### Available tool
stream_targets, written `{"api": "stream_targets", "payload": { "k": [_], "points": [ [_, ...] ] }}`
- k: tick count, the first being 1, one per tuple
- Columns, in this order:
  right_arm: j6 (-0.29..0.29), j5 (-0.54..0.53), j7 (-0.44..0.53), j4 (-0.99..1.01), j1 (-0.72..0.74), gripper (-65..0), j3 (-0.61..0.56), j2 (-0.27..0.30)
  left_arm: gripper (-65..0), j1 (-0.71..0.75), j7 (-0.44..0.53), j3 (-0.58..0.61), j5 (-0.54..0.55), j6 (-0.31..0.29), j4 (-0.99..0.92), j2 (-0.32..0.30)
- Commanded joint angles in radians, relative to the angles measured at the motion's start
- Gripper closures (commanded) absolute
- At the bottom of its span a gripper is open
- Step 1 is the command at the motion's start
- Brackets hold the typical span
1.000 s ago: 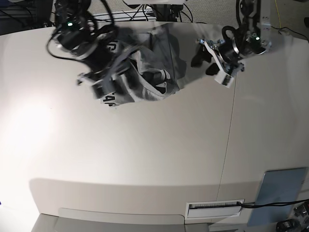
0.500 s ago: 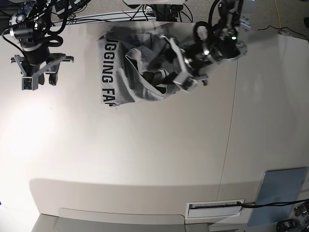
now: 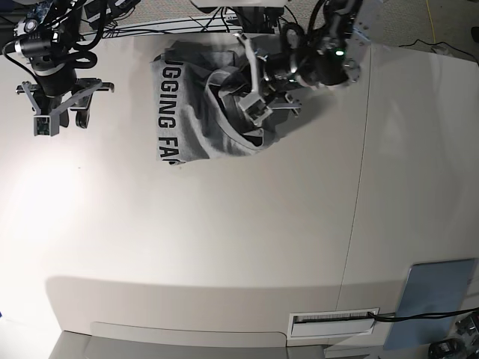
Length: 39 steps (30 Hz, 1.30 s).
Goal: Fold the T-shirt properly
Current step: 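Straighten the folded bundle with both grippers and release it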
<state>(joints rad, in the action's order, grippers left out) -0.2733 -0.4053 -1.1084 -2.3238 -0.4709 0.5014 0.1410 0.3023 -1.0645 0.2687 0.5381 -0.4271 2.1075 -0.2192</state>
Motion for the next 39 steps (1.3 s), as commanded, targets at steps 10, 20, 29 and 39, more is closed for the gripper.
{"api": "stream_targets", "payload": {
  "k": [10, 20, 29, 39],
  "points": [
    [0.0, -0.005, 0.073, -0.018, 0.0, -22.7, 0.003, 0.008, -3.7, 0.212, -0.199, -0.362, 0.282, -0.211, 0.105, 0.0],
    [-0.002, -0.016, 0.088, -0.018, 0.003, -22.8, 0.003, 0.008, -23.2, 0.252, -0.059, -0.5, 0.08, -0.158, 0.099, 0.0],
    [-0.051, -0.071, 0.088, -0.018, 0.003, -22.7, 0.002, 0.008, -15.2, 0.268, -0.077, -0.471, 0.203, -0.215, 0.061, 0.0],
    [-0.074, -0.125, 0.09, -0.018, 0.003, -22.7, 0.002, 0.008, -7.7, 0.2, 0.091, -0.238, -0.132, -0.214, -0.209, 0.0]
  ]
}}
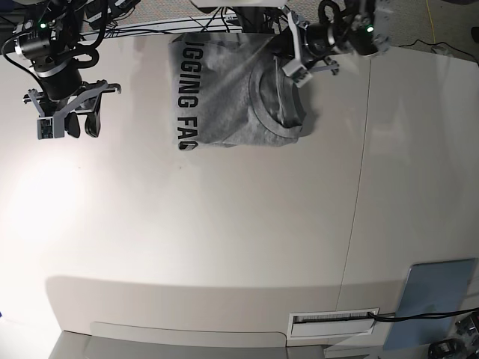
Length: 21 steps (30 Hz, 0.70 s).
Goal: Fold the T-shirt properly
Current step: 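Straighten the folded bundle with both grippers and release it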
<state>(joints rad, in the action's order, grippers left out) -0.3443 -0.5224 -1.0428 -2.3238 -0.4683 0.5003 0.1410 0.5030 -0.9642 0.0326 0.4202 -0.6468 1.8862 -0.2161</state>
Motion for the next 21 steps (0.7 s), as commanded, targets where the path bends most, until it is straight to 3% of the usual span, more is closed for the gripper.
{"api": "stream_targets", "payload": {
  "k": [1, 6, 13, 15, 17, 21],
  "points": [
    [-0.003, -0.008, 0.025, -0.018, 0.0, -22.7, 0.003, 0.008, -7.7, -0.024, -0.01, 0.012, -0.065, 0.006, -0.026, -0.003],
    [-0.029, -0.012, 0.035, -0.017, 0.0, -22.7, 0.003, 0.008, -7.7, -0.164, 0.083, 0.019, -0.204, 0.072, -0.175, -0.019],
    [-0.033, 0.011, 0.108, 0.032, 0.039, -22.7, -0.075, 0.008, -7.7, -0.342, 0.331, 0.019, -0.331, 0.082, -0.291, -0.037],
    [-0.032, 0.059, 0.112, 0.08, 0.073, -22.7, -0.132, 0.008, -7.7, -0.385, 0.329, 0.019, -0.318, 0.14, -0.287, -0.036],
    [-0.032, 0.112, 0.13, 0.143, 0.109, -22.7, -0.19, 0.008, -7.6, -0.418, 0.267, 0.012, -0.278, 0.204, -0.267, -0.037],
    [-0.032, 0.218, 0.191, 0.291, 0.193, -22.7, -0.291, 0.008, -7.5, -0.433, 0.111, -0.051, -0.118, 0.197, -0.2, -0.04]
  ]
}}
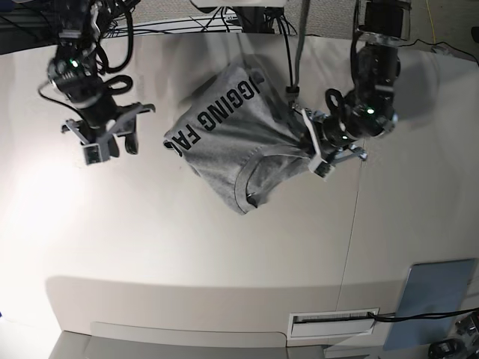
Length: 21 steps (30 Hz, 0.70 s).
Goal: Fold the T-shirt properly
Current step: 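Straighten the folded bundle with both grippers and release it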
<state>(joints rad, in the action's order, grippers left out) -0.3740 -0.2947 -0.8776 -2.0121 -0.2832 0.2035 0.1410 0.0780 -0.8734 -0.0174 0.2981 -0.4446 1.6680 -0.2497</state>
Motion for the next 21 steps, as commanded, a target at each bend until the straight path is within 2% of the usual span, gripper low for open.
{"api": "stream_targets", "payload": {
  "k": [1, 4, 6, 10, 15, 18, 21],
  "points": [
    [-0.002, 0.009, 0.035, 0.016, 0.034, -22.7, -0.016, 0.008, -7.5, 0.0, -0.008, -0.027, 0.057, -0.024, 0.035, -0.008],
    [-0.003, 0.031, 0.04, 0.111, 0.108, -22.7, -0.071, 0.008, -7.5, 0.037, -0.055, -0.115, 0.189, -0.078, 0.054, -0.008],
    [-0.004, 0.031, 0.039, 0.161, 0.147, -22.7, -0.103, 0.008, -7.5, 0.07, -0.051, -0.161, 0.221, -0.08, 0.054, -0.008],
    [-0.028, 0.031, 0.027, 0.193, 0.168, -22.7, -0.176, 0.008, -7.5, 0.129, 0.035, -0.181, 0.219, -0.076, 0.043, -0.008],
    [-0.028, 0.02, -0.084, 0.193, 0.156, -22.7, -0.278, 0.008, -7.5, 0.136, 0.176, -0.16, 0.185, -0.065, -0.03, -0.002],
    [-0.029, -0.027, -0.137, 0.193, 0.138, -22.7, -0.314, 0.008, -7.5, 0.115, 0.229, -0.13, 0.159, -0.046, -0.082, -0.002],
    [-0.039, -0.101, -0.169, 0.189, 0.097, -22.6, -0.345, 0.008, -7.5, 0.087, 0.234, -0.104, 0.159, -0.046, -0.121, -0.002]
  ]
}}
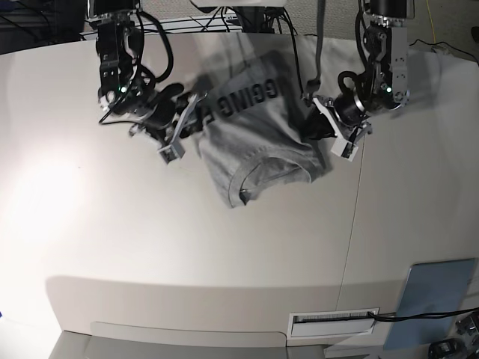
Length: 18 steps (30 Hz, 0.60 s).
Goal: Fold the T-shirt properly
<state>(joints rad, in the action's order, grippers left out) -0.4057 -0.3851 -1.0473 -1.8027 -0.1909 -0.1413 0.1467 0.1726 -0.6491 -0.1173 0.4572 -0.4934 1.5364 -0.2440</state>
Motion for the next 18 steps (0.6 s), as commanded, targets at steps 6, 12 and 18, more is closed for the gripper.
{"api": "stream_targets", "payload": {
  "k": [6, 12, 18],
  "points": [
    [-0.014, -0.011, 0.018, -0.089, -0.098, -22.5, -0.068, 0.003, -7.5, -0.028, 0.013, -0.004, 0.0, 0.002, 0.008, -0.014],
    [0.04, 0.031, 0.026, -0.304, -0.176, -22.5, 0.063, 0.003, -7.5, 0.041, -0.031, -0.027, 0.056, 0.003, 0.114, -0.076],
    [0.03, 0.026, -0.047, -0.504, -0.298, -22.5, 0.307, 0.003, -7.5, 0.244, -0.031, -0.17, 0.138, 0.003, 0.328, -0.11]
  ]
}}
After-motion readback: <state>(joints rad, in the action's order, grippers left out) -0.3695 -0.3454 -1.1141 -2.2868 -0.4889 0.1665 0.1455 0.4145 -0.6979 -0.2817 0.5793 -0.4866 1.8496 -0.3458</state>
